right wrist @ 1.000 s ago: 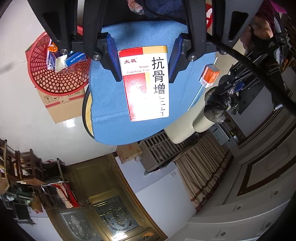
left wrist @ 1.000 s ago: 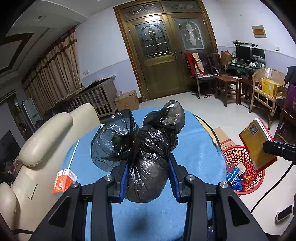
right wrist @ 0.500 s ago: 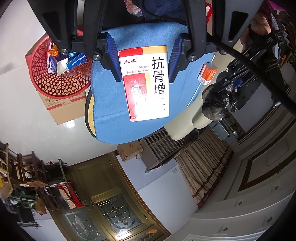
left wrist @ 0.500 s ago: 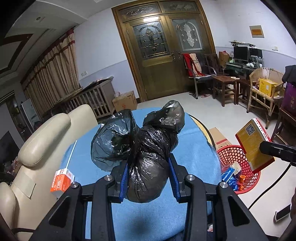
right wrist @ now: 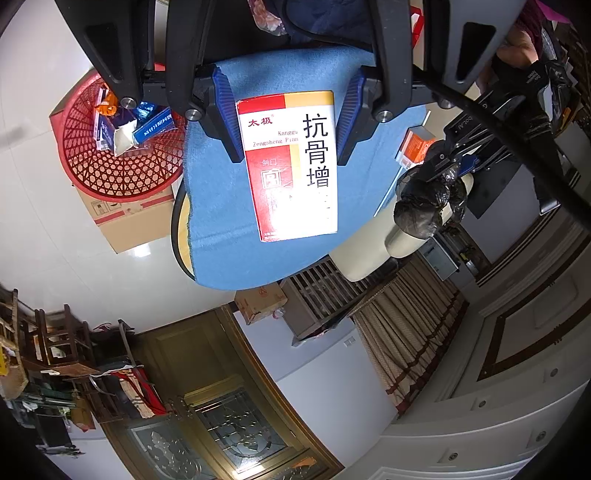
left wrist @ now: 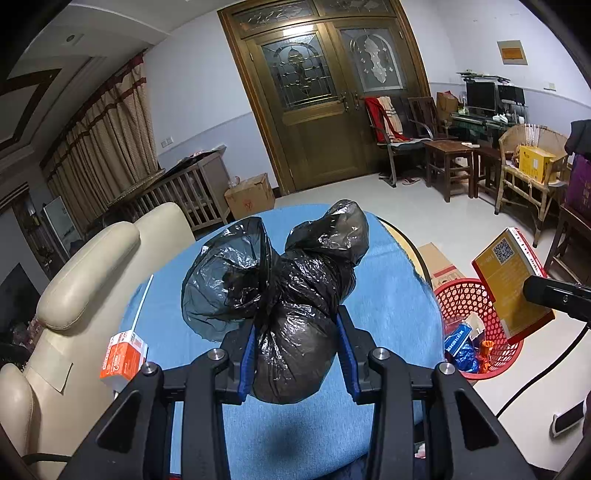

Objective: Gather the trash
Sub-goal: 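Carry the black bags and medicine box toward the red wastebasket with both tools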

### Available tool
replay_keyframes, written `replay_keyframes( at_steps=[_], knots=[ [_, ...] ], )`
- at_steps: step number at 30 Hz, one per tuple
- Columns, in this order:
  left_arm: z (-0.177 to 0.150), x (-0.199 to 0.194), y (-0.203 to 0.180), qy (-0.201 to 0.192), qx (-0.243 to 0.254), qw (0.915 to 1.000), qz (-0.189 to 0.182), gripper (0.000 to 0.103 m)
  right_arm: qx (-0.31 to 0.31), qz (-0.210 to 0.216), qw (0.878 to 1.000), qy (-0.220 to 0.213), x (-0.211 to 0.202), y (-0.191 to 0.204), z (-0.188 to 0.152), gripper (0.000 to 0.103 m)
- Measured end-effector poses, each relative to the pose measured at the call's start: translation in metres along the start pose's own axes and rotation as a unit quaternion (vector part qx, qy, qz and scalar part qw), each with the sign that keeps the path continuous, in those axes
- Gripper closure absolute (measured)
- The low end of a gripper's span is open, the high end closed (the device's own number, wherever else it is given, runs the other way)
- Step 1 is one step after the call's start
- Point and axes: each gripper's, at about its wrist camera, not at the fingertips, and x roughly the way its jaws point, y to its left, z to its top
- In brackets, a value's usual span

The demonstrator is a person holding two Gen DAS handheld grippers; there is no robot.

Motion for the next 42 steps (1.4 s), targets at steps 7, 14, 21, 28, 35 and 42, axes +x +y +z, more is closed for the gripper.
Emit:
replay_keyframes(
  at_steps=[7,14,21,28,35,42],
  knots=[
    [0.002,0.007,-0.005,0.009,0.008,0.9999,0.002,0.062,0.008,-0.002,1.000,0.004,-0.001,-0.002,-0.002,0.051],
    [0.008,0.014,-0.012,0.015,0.018,0.9997,0.002,0.062,0.015,-0.004,1.000,0.006,-0.003,-0.004,-0.001,0.051],
    [0.005,0.020,-0.016,0.017,0.030,0.9994,-0.002,0.062,0.026,-0.005,1.000,0.004,-0.010,-0.008,-0.002,0.051],
    [0.006,0.025,-0.020,0.020,0.043,0.9988,-0.008,0.062,0.039,-0.009,0.999,0.003,-0.019,-0.017,-0.006,0.051],
    [0.007,0.029,-0.030,0.022,0.058,0.9980,-0.014,0.062,0.059,-0.012,0.998,0.002,-0.028,-0.027,-0.009,0.051],
    [0.007,0.031,-0.038,0.021,0.075,0.9968,-0.021,0.062,0.076,-0.014,0.997,-0.001,-0.034,-0.041,-0.012,0.051]
  ],
)
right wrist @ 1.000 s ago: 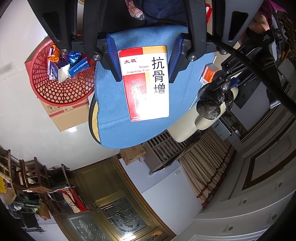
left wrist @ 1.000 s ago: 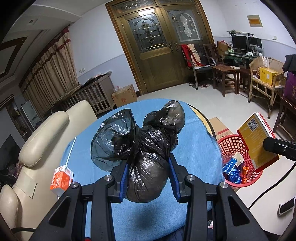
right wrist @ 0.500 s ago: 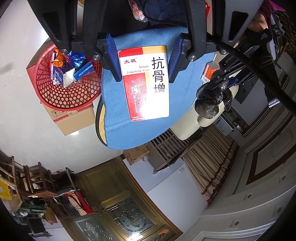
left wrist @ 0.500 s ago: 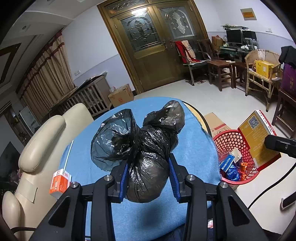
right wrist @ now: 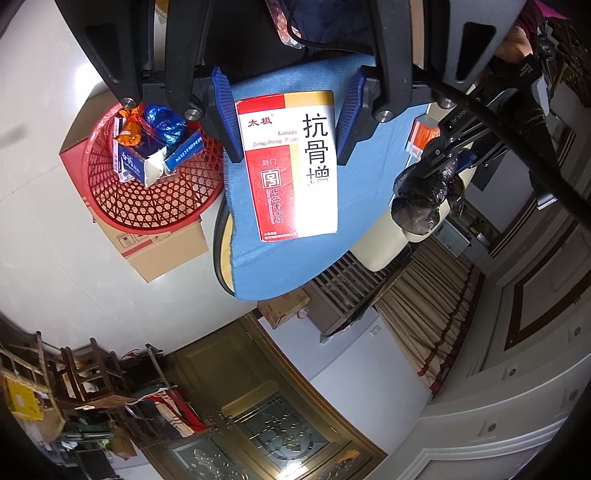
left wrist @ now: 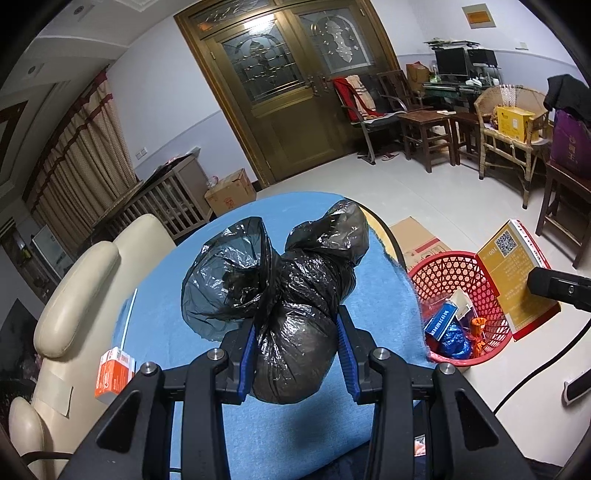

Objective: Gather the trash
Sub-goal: 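Carry the black bags and medicine box toward the red wastebasket with both tools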

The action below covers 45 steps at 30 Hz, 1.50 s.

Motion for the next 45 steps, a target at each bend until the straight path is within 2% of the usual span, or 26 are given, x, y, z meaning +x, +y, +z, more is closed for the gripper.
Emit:
replay_keyframes(
  at_steps=[20,45],
  knots=[
    [0.003,0.003,-0.025,0.000,0.039,0.9990,-0.020,0.062,0.042,-0.003,0.999,-0.009,-0.013,-0.030,-0.006,0.051],
    [-0.002,0.012,-0.023,0.005,0.067,0.9969,-0.041,0.062,0.063,-0.006,0.998,-0.011,-0.016,-0.045,-0.011,0.051]
  ],
)
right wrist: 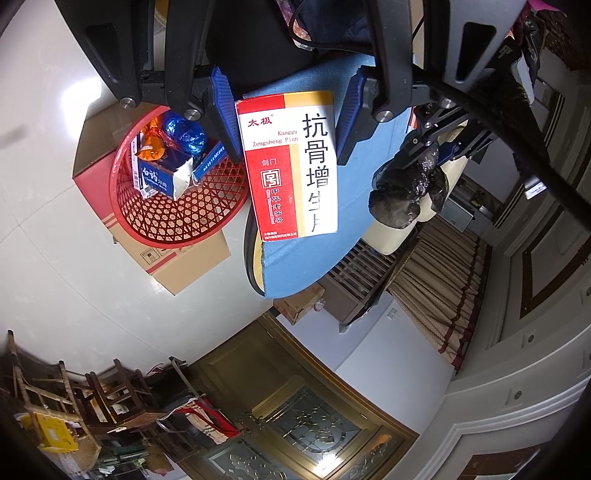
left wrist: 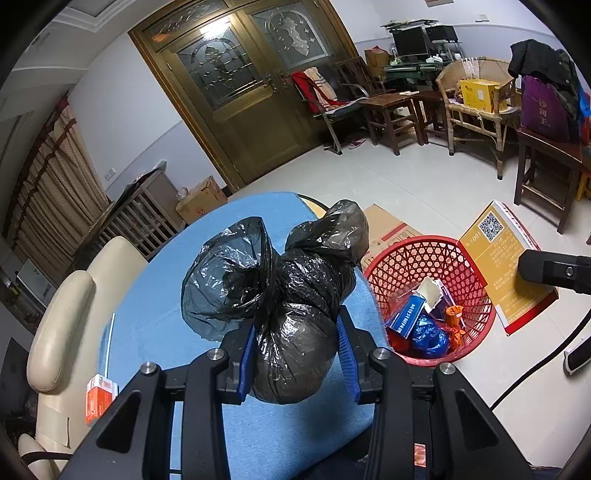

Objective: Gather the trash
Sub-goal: 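Carry the black bags and medicine box toward the red wastebasket with both tools, then lower both held items over the red wastebasket opening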

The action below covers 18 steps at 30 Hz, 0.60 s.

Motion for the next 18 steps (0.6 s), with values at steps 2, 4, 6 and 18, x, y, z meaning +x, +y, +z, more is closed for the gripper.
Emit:
replay_keyframes(
  at_steps=[2,4,6,18],
  knots=[
    [0.000,0.001,0.000,0.001,0.002,1.0000,0.000,0.062,0.002,0.000,1.000,0.001,0.000,-0.001,-0.001,0.050],
    [0.000,0.004,0.001,0.003,0.004,1.0000,-0.001,0.062,0.003,-0.001,1.000,0.002,0.000,-0.002,-0.001,0.050],
    [0.001,0.006,0.001,0.004,0.006,1.0000,-0.001,0.062,0.004,-0.001,1.000,0.002,0.000,-0.003,-0.001,0.050],
    [0.003,0.018,-0.003,0.013,0.016,0.9998,-0.005,0.062,0.010,-0.003,1.000,0.004,0.002,-0.006,-0.003,0.050]
  ],
)
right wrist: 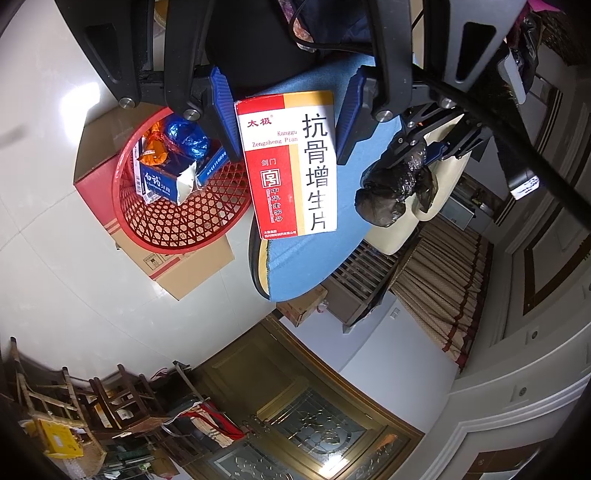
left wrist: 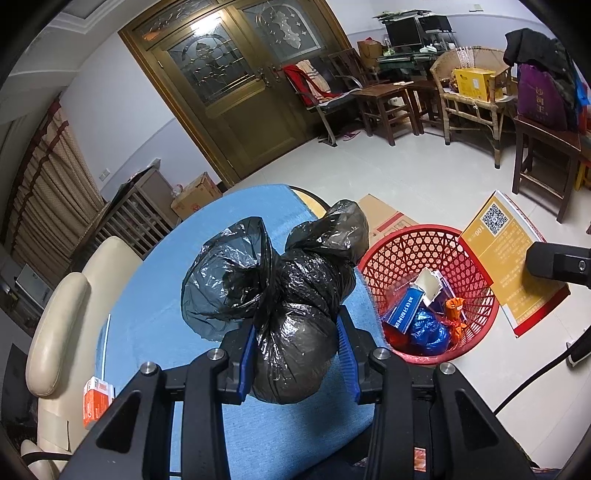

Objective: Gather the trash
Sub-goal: 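Lower both held items over the red wastebasket opening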

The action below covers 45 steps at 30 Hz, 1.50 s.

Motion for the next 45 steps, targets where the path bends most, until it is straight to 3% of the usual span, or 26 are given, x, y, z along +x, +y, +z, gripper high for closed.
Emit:
replay_keyframes(
  at_steps=[32,45],
  knots=[
    [0.006,0.030,-0.012,0.016,0.036,0.9988,-0.028,0.062,0.042,-0.022,0.999,-0.004,-0.001,-0.029,0.002,0.050],
    [0.006,0.049,-0.022,0.037,0.035,0.9964,-0.068,0.062,0.053,-0.042,0.998,-0.004,0.006,-0.041,0.009,0.050]
  ],
)
